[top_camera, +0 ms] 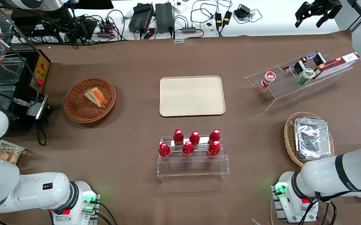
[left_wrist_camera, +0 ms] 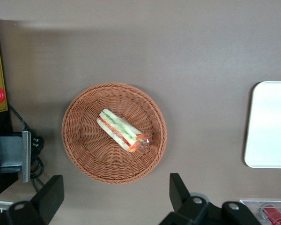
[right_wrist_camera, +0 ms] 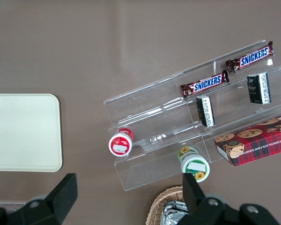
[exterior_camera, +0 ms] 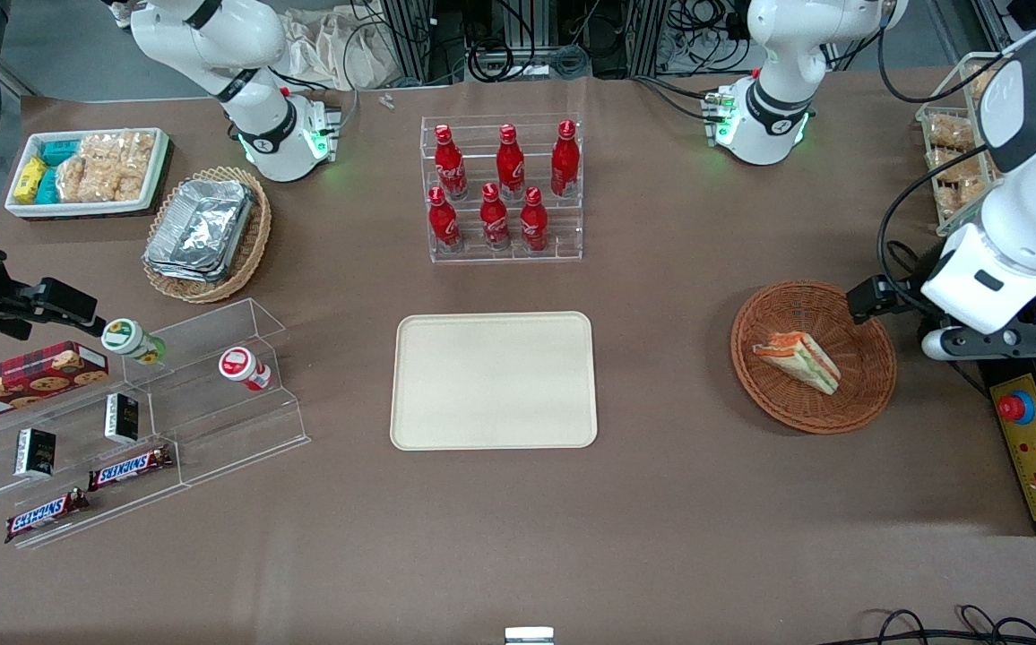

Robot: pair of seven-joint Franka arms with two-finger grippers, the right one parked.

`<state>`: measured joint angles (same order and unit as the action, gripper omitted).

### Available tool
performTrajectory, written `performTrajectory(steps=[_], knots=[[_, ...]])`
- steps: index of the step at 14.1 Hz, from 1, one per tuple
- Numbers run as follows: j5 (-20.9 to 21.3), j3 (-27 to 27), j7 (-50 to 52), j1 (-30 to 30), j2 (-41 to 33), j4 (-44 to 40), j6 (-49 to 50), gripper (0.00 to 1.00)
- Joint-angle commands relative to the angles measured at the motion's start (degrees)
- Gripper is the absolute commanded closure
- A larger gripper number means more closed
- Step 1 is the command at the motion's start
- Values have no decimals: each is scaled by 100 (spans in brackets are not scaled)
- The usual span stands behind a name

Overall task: Place sandwich from basket to tray
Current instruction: 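Move the left gripper down over the wrapped sandwich in the wicker basket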

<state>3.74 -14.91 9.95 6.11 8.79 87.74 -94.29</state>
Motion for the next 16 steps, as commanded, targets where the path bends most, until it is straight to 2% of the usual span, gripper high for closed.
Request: performTrajectory(steps=[1,5,7,10,12,16], knots=[[145,40,33,21,114,-187,209,0],[136,40,138,13,255,-117,244,0],[136,40,908,22,220,233,297,0],[145,58,1411,22,168,795,-27,0],[145,67,2830,22,114,1209,-360,0],[329,58,4986,22,62,2202,-1572,0]])
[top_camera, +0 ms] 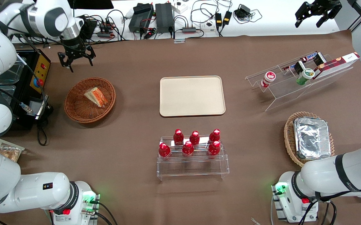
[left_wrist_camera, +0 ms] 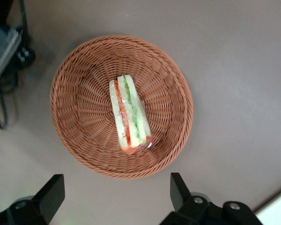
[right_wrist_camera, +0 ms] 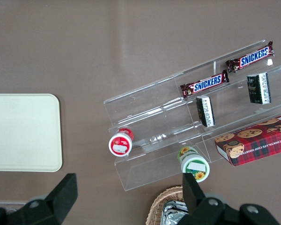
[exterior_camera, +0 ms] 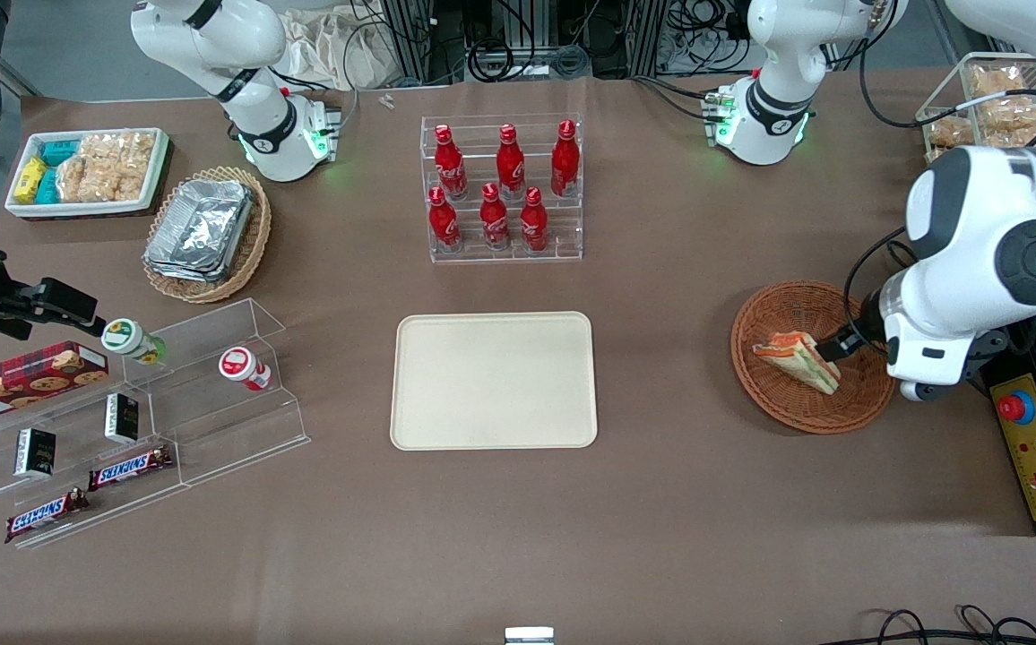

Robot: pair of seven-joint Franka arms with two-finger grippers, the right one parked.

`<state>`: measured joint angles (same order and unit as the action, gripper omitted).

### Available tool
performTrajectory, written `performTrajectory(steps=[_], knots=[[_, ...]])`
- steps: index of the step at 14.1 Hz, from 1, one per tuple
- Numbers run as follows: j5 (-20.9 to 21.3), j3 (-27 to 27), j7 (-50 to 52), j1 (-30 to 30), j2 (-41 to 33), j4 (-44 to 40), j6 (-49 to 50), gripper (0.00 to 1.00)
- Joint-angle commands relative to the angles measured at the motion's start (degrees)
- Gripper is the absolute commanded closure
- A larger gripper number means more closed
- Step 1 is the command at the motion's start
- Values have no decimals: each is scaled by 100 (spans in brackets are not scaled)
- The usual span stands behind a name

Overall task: Place sandwich from basket to tray
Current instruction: 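Move the left gripper down over the wrapped sandwich in the wicker basket, then close the left gripper on the wrapped sandwich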

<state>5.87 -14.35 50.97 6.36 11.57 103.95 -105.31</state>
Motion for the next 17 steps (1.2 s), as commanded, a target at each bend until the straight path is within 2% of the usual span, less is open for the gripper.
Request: performTrajectory(steps=[1,4,9,17], knots=[[177,11,1027,-3,-234,930,-890,0],[187,20,1564,138,-138,1355,-1754,0],[204,47,1626,304,-93,2215,-2984,0],[240,47,1626,357,-6,2586,-3417,0]])
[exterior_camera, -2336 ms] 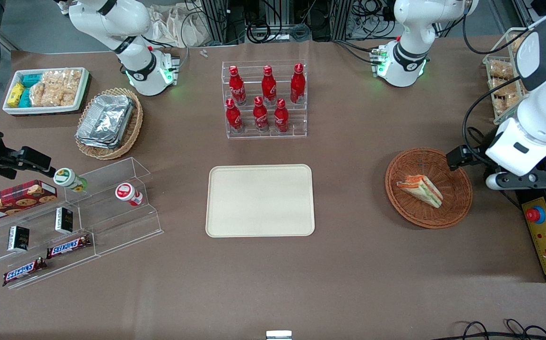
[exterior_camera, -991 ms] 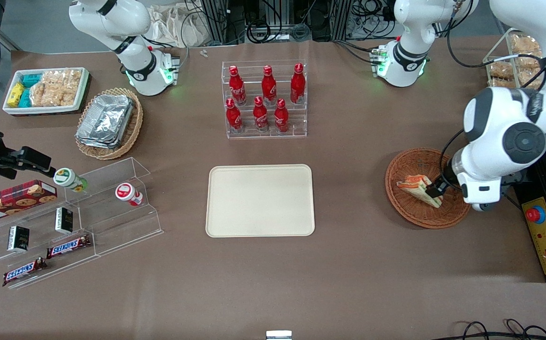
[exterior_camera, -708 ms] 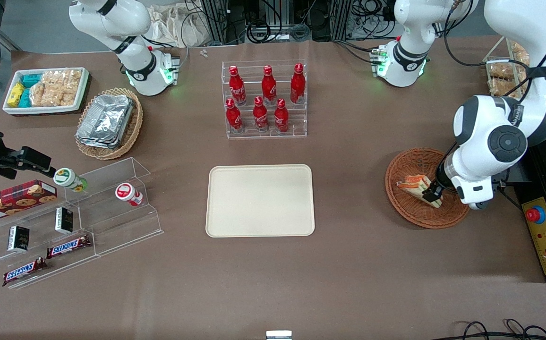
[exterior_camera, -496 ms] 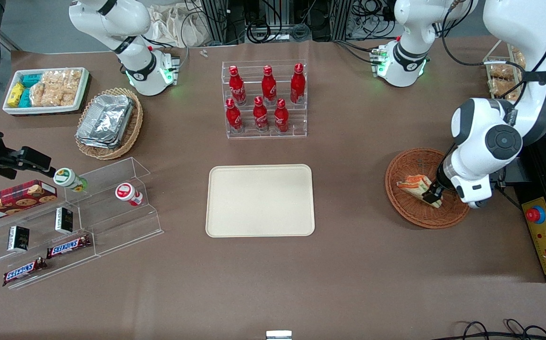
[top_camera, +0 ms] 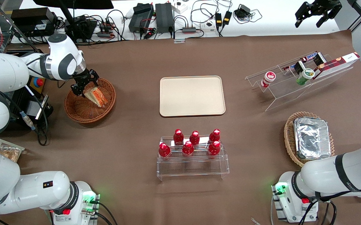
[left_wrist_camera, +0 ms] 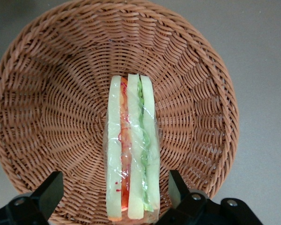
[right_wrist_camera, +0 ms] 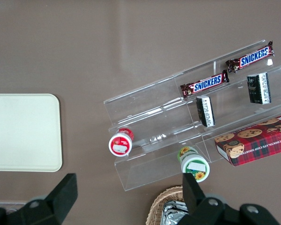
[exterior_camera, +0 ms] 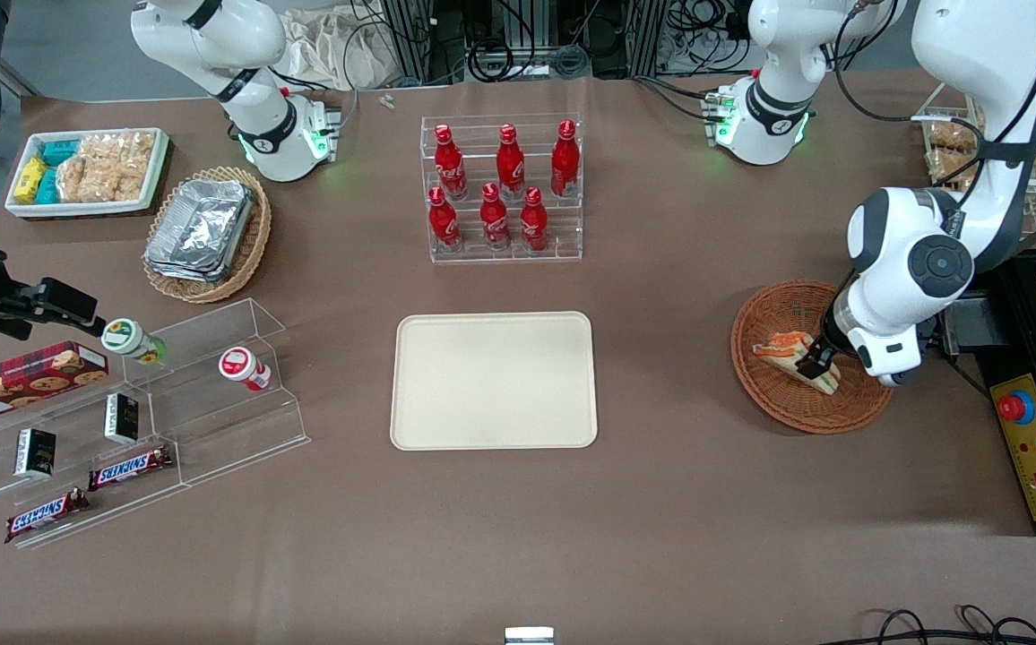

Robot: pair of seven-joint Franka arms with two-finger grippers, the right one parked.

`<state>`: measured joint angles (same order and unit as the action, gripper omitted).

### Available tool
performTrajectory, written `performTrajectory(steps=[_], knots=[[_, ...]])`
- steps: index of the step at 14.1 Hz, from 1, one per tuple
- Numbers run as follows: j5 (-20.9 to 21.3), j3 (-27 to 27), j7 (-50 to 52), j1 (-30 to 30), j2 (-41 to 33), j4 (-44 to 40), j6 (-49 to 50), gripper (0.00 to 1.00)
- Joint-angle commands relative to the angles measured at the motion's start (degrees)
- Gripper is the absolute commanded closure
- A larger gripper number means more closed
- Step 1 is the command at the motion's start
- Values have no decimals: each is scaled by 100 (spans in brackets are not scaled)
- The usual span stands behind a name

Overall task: Place sandwich from basket to tray
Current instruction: 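Close the left gripper on the wrapped sandwich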

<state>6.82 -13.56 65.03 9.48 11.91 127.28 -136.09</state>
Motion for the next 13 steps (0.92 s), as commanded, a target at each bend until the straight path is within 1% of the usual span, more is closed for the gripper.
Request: performTrajectory(steps=[1,5,8,9,10,11,13], knots=[[144,-32,212,46,-13,253,-339,0],[144,-24,212,46,83,420,-654,0],[144,-15,221,160,338,429,-778,0],[127,3,229,169,364,412,-778,20],[127,38,229,169,321,412,-770,84],[127,38,247,160,312,394,-769,100],[127,29,273,142,303,324,-769,100]])
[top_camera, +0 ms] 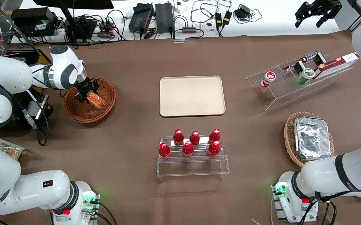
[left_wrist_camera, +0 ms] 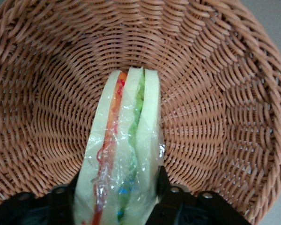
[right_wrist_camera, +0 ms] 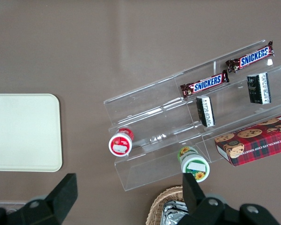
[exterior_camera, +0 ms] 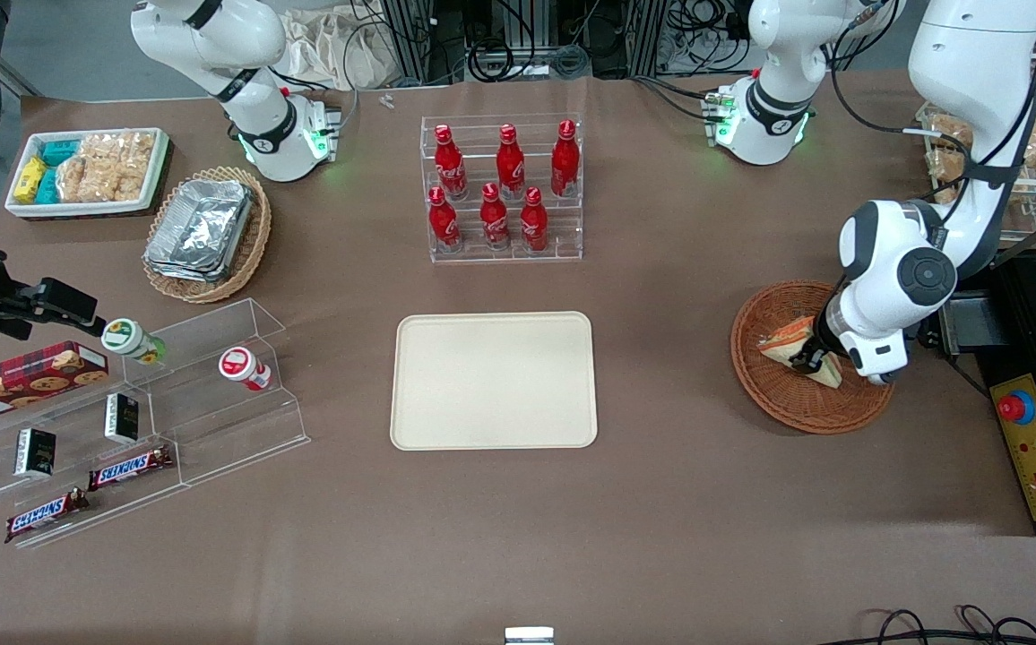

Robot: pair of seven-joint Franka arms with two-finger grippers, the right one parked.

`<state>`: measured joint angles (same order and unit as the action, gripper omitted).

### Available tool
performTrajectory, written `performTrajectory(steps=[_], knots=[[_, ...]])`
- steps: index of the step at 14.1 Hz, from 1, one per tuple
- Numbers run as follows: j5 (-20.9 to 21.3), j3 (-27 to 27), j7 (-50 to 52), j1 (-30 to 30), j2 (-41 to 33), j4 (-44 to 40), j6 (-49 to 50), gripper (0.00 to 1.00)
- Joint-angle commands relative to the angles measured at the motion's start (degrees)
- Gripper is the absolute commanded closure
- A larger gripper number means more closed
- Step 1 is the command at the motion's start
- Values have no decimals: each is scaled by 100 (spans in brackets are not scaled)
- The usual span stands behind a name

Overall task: Place sandwich from basket to tray
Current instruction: 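Close the left gripper on the wrapped sandwich, then lift the sandwich up out of the basket with the left gripper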

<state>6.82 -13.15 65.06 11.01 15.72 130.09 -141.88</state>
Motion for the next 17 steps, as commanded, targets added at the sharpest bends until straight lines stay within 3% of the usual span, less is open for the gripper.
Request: performTrajectory(steps=[1,3,5,8,10,11,13,17], knots=[[127,-21,262,-29,-69,-44,-130,100],[153,-38,192,-108,-86,-368,377,100],[415,-73,8,-143,-148,-1183,1831,100],[417,-293,-501,-143,-121,-2581,3453,100],[286,-477,-1010,-134,-95,-3434,4191,100],[-54,-582,-1300,-134,-25,-3934,4552,100],[-444,-828,-2098,-169,80,-4674,4941,100],[-471,-1383,-2551,-730,387,-4783,4863,100]])
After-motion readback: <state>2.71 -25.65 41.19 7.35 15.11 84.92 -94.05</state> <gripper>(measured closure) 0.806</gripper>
